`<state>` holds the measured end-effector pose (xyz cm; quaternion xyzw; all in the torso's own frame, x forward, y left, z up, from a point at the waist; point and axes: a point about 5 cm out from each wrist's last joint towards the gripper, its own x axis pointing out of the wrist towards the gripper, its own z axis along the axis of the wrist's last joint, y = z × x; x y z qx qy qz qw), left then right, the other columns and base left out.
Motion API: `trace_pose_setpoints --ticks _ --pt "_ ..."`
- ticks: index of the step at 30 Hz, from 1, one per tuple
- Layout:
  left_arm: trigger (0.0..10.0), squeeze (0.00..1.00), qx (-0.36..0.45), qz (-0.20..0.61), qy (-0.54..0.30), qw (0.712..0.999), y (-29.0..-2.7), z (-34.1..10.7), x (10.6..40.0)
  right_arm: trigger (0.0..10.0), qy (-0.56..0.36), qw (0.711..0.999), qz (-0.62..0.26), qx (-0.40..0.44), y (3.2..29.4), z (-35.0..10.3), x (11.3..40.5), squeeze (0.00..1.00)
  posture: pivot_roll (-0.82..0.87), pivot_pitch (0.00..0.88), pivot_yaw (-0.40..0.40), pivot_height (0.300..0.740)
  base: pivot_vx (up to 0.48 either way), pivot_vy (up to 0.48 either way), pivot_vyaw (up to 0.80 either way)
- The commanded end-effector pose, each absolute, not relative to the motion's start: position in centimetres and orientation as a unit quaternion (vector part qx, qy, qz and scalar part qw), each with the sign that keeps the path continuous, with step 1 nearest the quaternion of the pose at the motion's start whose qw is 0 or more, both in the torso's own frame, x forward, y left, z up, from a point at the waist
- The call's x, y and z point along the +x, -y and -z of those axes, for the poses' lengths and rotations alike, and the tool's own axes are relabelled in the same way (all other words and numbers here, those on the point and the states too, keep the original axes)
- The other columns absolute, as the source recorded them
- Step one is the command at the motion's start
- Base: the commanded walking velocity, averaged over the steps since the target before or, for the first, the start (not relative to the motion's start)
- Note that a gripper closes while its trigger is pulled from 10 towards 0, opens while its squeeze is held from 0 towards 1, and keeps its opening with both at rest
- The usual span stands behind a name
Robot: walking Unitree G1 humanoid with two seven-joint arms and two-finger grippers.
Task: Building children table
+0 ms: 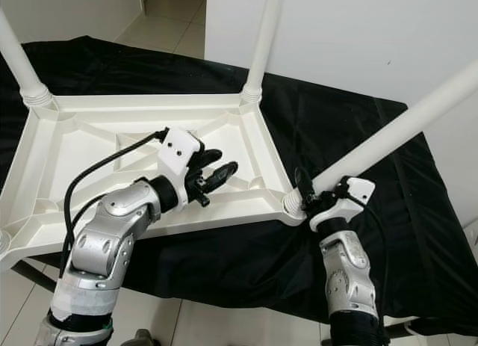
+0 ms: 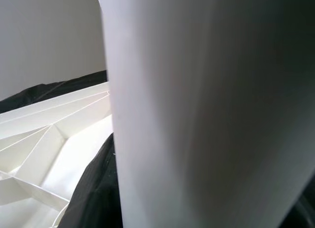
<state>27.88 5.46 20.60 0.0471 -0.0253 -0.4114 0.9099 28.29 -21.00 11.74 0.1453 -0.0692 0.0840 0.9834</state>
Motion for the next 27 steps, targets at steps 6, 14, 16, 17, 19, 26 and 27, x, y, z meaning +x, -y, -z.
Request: trace_pose_setpoints --ticks 6,14,16,17,19,26,27 --pt "10.0 0.0 0.058 0.376 0.037 0.924 -5.5 -21.2 28.2 10.0 0.035 0.983 -0.144 0.111 19.5 -12.6 28.2 0.0 0.14 0.078 -0.057 0.74 0.0 0.0 0.0" --pt "10.0 0.0 0.07 0.382 0.046 0.92 -5.7 -21.8 28.9 10.0 0.053 0.963 -0.258 0.052 17.1 -15.7 28.2 0.0 0.14 0.07 -0.07 0.74 0.0 0.0 0.0" --pt "10.0 0.0 0.058 0.383 0.054 0.92 -5.8 -22.4 29.2 10.0 0.069 0.959 -0.27 0.053 16.8 -16.6 28.2 0.0 0.14 0.067 -0.072 0.74 0.0 0.0 0.0" --pt "10.0 0.0 0.058 0.383 0.054 0.92 -5.8 -22.4 29.2 10.0 0.069 0.959 -0.27 0.053 16.8 -16.6 28.2 0.0 0.14 0.067 -0.072 0.74 0.0 0.0 0.0" --pt "10.0 0.0 0.055 0.383 0.057 0.92 -5.8 -22.5 29.3 10.0 0.075 0.958 -0.271 0.056 16.9 -17.0 28.3 0.0 0.14 0.066 -0.072 0.74 0.0 0.0 0.0" --pt "10.0 0.0 0.029 0.408 0.084 0.909 -5.8 -24.0 29.5 10.0 0.113 0.948 -0.295 0.026 17.7 -21.0 29.0 0.0 0.13 0.061 -0.071 0.74 0.0 0.0 0.0" --pt "10.0 0.0 0.026 0.411 0.088 0.907 -5.8 -24.1 29.5 10.0 0.113 0.948 -0.296 0.021 17.8 -21.2 29.0 0.0 0.13 0.061 -0.071 0.74 0.0 0.0 0.0"
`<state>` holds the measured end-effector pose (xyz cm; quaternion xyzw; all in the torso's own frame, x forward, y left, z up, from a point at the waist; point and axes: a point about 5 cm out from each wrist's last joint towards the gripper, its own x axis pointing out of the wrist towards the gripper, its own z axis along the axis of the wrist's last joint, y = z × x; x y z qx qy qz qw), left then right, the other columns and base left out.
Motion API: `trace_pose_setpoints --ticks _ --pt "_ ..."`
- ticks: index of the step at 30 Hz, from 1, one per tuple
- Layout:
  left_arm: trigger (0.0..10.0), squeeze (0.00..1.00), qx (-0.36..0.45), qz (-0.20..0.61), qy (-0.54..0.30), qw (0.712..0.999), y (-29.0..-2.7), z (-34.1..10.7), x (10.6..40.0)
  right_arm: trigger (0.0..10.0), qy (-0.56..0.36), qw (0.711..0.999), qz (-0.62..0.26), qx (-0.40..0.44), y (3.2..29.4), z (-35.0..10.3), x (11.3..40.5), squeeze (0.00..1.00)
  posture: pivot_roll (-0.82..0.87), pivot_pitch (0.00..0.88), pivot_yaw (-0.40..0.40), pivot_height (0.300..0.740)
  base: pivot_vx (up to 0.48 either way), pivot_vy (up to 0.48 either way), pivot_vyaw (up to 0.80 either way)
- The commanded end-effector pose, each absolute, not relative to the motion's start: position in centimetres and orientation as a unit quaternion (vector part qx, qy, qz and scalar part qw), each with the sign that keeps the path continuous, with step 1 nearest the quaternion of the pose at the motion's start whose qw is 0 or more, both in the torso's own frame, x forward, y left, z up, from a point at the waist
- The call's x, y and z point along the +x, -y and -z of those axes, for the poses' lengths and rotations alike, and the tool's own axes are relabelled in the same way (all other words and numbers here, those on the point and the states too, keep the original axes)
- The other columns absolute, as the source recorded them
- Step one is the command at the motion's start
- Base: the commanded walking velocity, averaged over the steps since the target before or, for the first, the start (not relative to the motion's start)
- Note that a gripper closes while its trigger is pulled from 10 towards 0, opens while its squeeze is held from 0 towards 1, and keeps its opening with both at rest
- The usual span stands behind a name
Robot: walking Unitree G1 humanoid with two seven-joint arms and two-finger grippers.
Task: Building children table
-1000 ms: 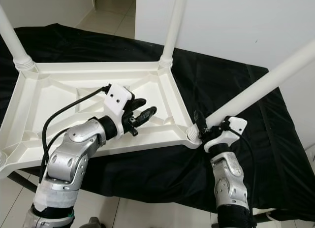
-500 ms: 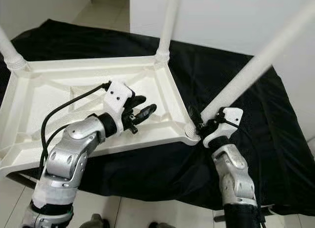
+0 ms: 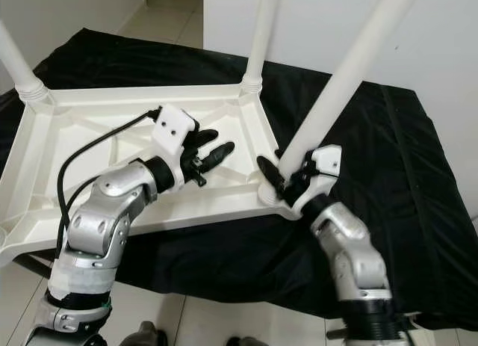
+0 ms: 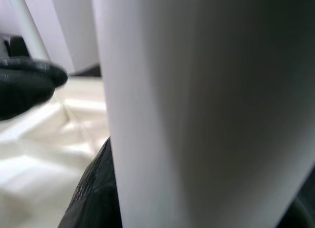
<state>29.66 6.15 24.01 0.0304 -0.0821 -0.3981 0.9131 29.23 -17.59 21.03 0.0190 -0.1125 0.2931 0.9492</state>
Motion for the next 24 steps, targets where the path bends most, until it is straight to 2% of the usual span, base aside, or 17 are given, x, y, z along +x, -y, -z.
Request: trace_pose_setpoints --ticks 1,10,15,16,17,18,21,24 --pt "10.0 1.0 0.006 0.423 0.091 0.902 -5.9 -24.5 29.6 10.0 0.113 0.947 -0.302 -0.008 18.0 -21.5 29.3 0.0 0.12 0.059 -0.072 0.74 0.0 0.0 0.0" --pt "10.0 1.0 -0.047 0.476 0.117 0.87 -5.6 -27.1 29.6 10.0 0.065 0.934 -0.327 -0.127 17.5 -20.7 31.2 0.0 0.13 0.045 -0.076 0.74 0.0 0.0 0.0" --pt "10.0 1.0 -0.039 0.493 0.128 0.86 -5.3 -27.8 29.4 10.0 0.048 0.93 -0.337 -0.135 16.9 -20.2 31.7 0.0 0.14 0.042 -0.08 0.74 0.0 0.0 0.0" --pt "10.0 0.92 -0.044 0.505 0.135 0.852 -5.1 -28.2 29.2 10.0 0.044 0.928 -0.344 -0.136 16.7 -20.1 31.9 0.0 0.14 0.039 -0.081 0.74 0.0 0.0 0.0" --pt "10.0 0.92 -0.044 0.505 0.135 0.852 -5.1 -28.2 29.2 10.0 0.044 0.928 -0.344 -0.136 16.7 -20.1 31.9 0.0 0.14 0.039 -0.081 0.74 0.0 0.0 0.0" --pt "10.0 0.0 -0.055 0.522 0.141 0.839 -5.0 -28.6 28.9 10.0 0.042 0.924 -0.353 -0.141 16.4 -20.0 32.0 0.0 0.14 0.038 -0.083 0.74 0.0 0.0 0.0" --pt "10.0 0.0 -0.068 0.577 0.149 0.8 -4.4 -29.3 27.7 10.0 0.04 0.915 -0.373 -0.152 15.7 -19.9 32.5 0.0 0.15 0.035 -0.083 0.74 0.0 0.0 0.0" --pt "10.0 0.0 -0.062 0.596 0.147 0.787 -4.0 -29.4 27.2 10.0 0.043 0.911 -0.379 -0.16 15.4 -20.0 32.9 0.0 0.15 0.035 -0.083 0.74 0.0 0.0 0.0"
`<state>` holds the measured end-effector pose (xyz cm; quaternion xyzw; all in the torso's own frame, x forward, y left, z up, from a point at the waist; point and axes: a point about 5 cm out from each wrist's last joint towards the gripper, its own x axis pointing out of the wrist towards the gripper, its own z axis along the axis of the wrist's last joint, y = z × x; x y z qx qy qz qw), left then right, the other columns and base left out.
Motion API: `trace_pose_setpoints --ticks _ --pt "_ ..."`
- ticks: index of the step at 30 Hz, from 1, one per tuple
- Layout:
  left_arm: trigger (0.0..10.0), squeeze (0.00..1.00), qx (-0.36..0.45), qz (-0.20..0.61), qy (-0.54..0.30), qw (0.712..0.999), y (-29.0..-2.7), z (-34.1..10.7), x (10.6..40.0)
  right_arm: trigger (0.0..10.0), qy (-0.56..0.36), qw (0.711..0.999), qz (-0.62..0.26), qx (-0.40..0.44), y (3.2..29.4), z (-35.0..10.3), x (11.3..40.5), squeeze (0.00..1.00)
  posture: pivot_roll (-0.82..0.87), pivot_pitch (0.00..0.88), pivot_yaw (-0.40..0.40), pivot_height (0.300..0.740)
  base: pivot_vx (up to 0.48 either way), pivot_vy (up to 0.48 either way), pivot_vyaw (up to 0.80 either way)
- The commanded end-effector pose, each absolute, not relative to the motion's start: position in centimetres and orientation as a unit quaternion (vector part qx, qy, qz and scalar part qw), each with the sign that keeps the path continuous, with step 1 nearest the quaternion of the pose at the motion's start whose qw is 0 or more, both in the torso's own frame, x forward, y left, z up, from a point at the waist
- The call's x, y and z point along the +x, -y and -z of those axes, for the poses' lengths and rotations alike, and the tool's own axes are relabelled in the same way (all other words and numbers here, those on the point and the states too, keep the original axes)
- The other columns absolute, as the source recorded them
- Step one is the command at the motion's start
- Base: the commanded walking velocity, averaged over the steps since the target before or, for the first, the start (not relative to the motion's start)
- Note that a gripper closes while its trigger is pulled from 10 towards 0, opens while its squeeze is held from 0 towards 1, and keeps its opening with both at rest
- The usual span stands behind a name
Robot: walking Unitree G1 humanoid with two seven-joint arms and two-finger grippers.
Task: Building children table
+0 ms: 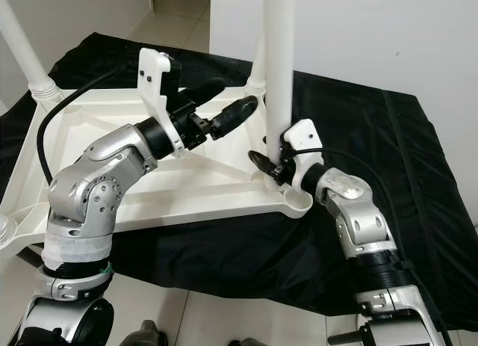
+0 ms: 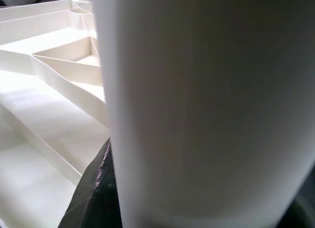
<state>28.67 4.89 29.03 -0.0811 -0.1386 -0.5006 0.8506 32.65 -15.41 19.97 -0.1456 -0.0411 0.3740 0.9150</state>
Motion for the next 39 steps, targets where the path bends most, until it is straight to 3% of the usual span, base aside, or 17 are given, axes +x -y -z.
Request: trace_pose_setpoints --ticks 1,8,19,28,29,31,32,39 --pt "10.0 0.0 -0.062 0.596 0.147 0.787 -4.0 -29.4 27.2 10.0 0.043 0.911 -0.379 -0.16 15.4 -20.0 32.9 0.0 0.15 0.035 -0.083 0.74 0.0 0.0 0.0" --pt "10.0 0.0 -0.074 0.617 0.141 0.771 -3.3 -29.6 27.0 10.0 0.045 0.901 -0.397 -0.171 14.6 -20.0 33.2 0.0 0.16 0.023 -0.08 0.74 0.0 0.0 0.0" --pt "10.0 0.0 -0.09 0.574 0.141 0.801 -2.9 -30.2 28.7 10.0 0.029 0.871 -0.456 -0.179 13.0 -18.7 32.4 0.0 0.16 0.0 -0.076 0.74 0.0 0.0 0.0" --pt "10.0 0.0 -0.104 0.572 0.142 0.801 -3.0 -30.5 28.7 10.0 0.025 0.868 -0.457 -0.192 13.1 -18.2 32.4 0.0 0.16 0.0 -0.076 0.74 0.0 0.0 0.0" --pt "8.0 0.0 -0.106 0.573 0.144 0.8 -3.1 -30.6 28.7 10.0 0.024 0.868 -0.458 -0.191 13.2 -18.1 32.4 0.0 0.16 0.0 -0.076 0.74 0.0 0.0 0.0" --pt "8.0 0.0 -0.108 0.573 0.145 0.799 -3.1 -30.6 28.6 10.0 0.024 0.868 -0.459 -0.191 13.3 -18.1 32.3 0.0 0.17 0.0 -0.076 0.74 0.0 0.0 0.0" --pt "0.0 0.0 -0.111 0.575 0.147 0.797 -3.2 -30.6 28.6 10.0 0.024 0.868 -0.457 -0.191 13.4 -18.1 32.4 0.0 0.17 0.0 -0.076 0.74 0.0 0.0 0.0" --pt "0.0 0.0 -0.119 0.581 0.148 0.792 -3.2 -30.6 28.4 10.0 0.029 0.87 -0.454 -0.193 13.4 -18.2 32.5 0.0 0.17 0.0 -0.076 0.74 0.0 0.0 0.0"
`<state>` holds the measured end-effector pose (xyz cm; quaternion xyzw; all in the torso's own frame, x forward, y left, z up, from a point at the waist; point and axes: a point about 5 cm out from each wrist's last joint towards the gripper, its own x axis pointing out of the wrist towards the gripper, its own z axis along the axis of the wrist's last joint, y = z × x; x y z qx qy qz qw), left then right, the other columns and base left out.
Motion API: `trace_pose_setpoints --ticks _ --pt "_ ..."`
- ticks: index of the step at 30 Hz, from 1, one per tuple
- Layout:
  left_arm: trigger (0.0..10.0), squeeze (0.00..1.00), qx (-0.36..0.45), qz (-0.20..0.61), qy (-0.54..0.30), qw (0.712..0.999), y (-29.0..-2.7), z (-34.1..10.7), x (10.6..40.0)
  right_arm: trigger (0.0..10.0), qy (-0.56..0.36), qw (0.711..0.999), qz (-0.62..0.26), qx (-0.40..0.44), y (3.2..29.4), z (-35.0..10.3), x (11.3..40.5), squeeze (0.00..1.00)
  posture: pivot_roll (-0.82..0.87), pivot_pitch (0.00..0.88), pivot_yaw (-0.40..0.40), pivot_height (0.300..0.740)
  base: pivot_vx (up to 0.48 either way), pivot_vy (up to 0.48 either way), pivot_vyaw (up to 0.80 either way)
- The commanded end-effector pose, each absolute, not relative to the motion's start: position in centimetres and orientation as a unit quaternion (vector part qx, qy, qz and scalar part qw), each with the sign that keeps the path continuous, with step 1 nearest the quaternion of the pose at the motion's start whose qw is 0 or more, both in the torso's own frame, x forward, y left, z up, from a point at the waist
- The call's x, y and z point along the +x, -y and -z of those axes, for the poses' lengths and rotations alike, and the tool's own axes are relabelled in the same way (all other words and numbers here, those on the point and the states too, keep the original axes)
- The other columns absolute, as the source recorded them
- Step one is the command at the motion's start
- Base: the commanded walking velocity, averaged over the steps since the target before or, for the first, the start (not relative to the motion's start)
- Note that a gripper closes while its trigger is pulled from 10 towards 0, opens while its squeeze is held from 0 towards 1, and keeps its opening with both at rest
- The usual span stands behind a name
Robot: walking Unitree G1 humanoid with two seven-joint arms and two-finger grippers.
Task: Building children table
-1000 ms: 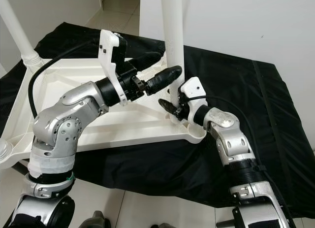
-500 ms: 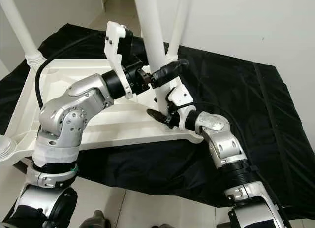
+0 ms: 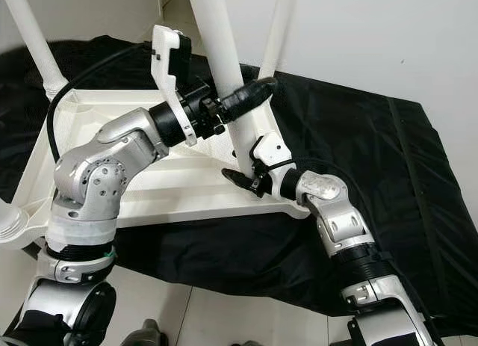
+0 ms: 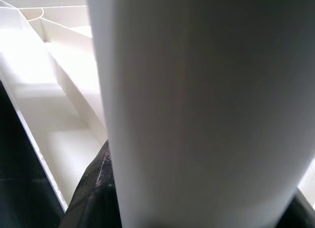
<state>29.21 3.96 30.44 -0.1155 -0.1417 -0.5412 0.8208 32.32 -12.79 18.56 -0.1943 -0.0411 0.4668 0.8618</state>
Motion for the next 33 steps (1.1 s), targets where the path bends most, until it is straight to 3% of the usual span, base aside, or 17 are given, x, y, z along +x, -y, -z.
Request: trace_pose_setpoints --ticks 1,8,9,10,11,12,13,14,15,16,19,23,32,33 --pt "0.0 0.0 -0.119 0.581 0.148 0.792 -3.2 -30.6 28.4 10.0 0.029 0.87 -0.454 -0.193 13.4 -18.2 32.5 0.0 0.17 0.0 -0.076 0.74 0.0 0.0 0.0" --pt "0.0 0.0 -0.113 0.582 0.148 0.791 -3.2 -30.6 28.4 10.0 0.032 0.874 -0.448 -0.185 13.4 -18.4 32.8 0.0 0.17 0.0 -0.079 0.74 0.0 0.0 0.0" --pt "4.0 0.0 -0.106 0.577 0.145 0.797 -3.1 -30.6 28.5 10.0 0.031 0.879 -0.442 -0.176 13.4 -18.5 33.0 0.0 0.17 0.0 -0.081 0.74 0.0 0.0 0.0" --pt "4.0 0.0 -0.106 0.577 0.145 0.797 -3.1 -30.6 28.5 10.0 0.031 0.879 -0.442 -0.176 13.4 -18.5 33.0 0.0 0.17 0.0 -0.081 0.74 0.0 0.0 0.0" --pt "10.0 0.0 -0.101 0.567 0.138 0.806 -3.0 -30.7 28.7 10.0 0.028 0.885 -0.433 -0.169 13.5 -18.6 33.2 0.03 0.17 0.0 -0.083 0.74 0.0 0.0 0.0" --pt "10.0 0.0 -0.097 0.558 0.131 0.814 -2.9 -30.7 28.8 10.0 0.024 0.89 -0.426 -0.159 13.5 -18.6 33.4 0.6 0.17 0.0 -0.083 0.74 0.0 0.0 0.0" --pt "10.0 0.0 -0.097 0.558 0.131 0.814 -2.9 -30.7 28.8 10.0 0.024 0.89 -0.426 -0.159 13.5 -18.6 33.4 0.6 0.17 0.0 -0.083 0.74 0.0 0.0 0.0" --pt "10.0 0.0 -0.093 0.548 0.125 0.822 -2.8 -30.9 29.0 10.0 0.026 0.894 -0.423 -0.148 13.4 -18.7 33.5 1.0 0.17 0.0 -0.084 0.74 0.0 0.0 0.0" --pt "10.0 0.0 -0.093 0.548 0.125 0.822 -2.8 -30.9 29.0 10.0 0.026 0.894 -0.423 -0.148 13.4 -18.7 33.5 1.0 0.17 0.0 -0.084 0.74 0.0 0.0 0.0" --pt "10.0 0.0 -0.081 0.519 0.102 0.845 -2.5 -31.2 29.5 10.0 0.038 0.896 -0.419 -0.143 13.0 -18.9 33.4 1.0 0.17 0.004 -0.085 0.74 0.0 0.0 0.0" --pt "10.0 0.0 -0.077 0.492 0.098 0.862 -2.5 -31.5 30.1 10.0 0.047 0.897 -0.415 -0.144 12.6 -19.0 33.4 1.0 0.17 0.007 -0.086 0.74 0.0 0.0 0.0" --pt "10.0 0.0 -0.071 0.405 0.098 0.906 -2.6 -32.2 31.7 10.0 0.07 0.91 -0.384 -0.139 11.4 -19.2 33.5 1.0 0.16 0.021 -0.091 0.74 0.0 0.0 0.0" --pt "10.0 0.0 -0.075 0.319 0.11 0.938 -2.2 -33.7 32.9 10.0 0.09 0.944 -0.29 -0.126 10.2 -19.8 34.5 1.0 0.16 0.036 -0.101 0.74 0.0 0.0 0.0" --pt "10.0 0.0 -0.072 0.301 0.115 0.944 -2.0 -34.1 33.1 10.0 0.087 0.958 -0.247 -0.121 9.9 -19.7 35.0 0.73 0.16 0.036 -0.101 0.74 0.0 0.0 0.0"
